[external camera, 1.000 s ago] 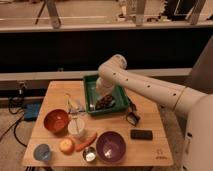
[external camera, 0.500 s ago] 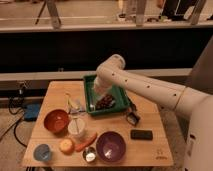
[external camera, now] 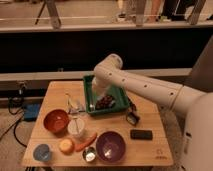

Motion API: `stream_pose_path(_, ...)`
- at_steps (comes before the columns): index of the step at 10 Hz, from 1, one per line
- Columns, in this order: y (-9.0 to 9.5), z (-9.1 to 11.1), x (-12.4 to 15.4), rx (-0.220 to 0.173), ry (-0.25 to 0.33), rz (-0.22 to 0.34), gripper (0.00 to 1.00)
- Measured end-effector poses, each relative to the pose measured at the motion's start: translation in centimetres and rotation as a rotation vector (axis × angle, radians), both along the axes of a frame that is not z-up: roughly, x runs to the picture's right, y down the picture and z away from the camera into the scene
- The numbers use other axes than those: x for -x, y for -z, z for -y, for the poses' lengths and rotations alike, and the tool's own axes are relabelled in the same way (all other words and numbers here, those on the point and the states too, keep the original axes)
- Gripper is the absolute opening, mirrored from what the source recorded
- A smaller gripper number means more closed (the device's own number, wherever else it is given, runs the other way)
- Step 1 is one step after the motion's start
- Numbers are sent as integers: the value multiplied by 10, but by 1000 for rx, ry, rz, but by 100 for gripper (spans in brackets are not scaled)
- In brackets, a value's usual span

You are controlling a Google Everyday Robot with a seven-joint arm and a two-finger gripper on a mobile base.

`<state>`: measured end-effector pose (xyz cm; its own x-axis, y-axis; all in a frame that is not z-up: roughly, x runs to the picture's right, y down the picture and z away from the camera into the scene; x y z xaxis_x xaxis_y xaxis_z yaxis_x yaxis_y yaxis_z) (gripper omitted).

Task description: Place grapes in plastic cup

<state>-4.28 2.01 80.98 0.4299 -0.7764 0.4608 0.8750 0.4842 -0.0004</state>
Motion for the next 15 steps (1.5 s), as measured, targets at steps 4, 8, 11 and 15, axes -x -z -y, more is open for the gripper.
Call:
stream_pose_path(4,-25,-7,-8,58,5,-77,70)
stream_pose_path(8,-43,-19,-18,99,0,-115,64)
stream_pose_path(11,-52,-25,-21,123,6,-133,80)
stream_pose_path(15,-69,-37,-21,144,13,-145,78)
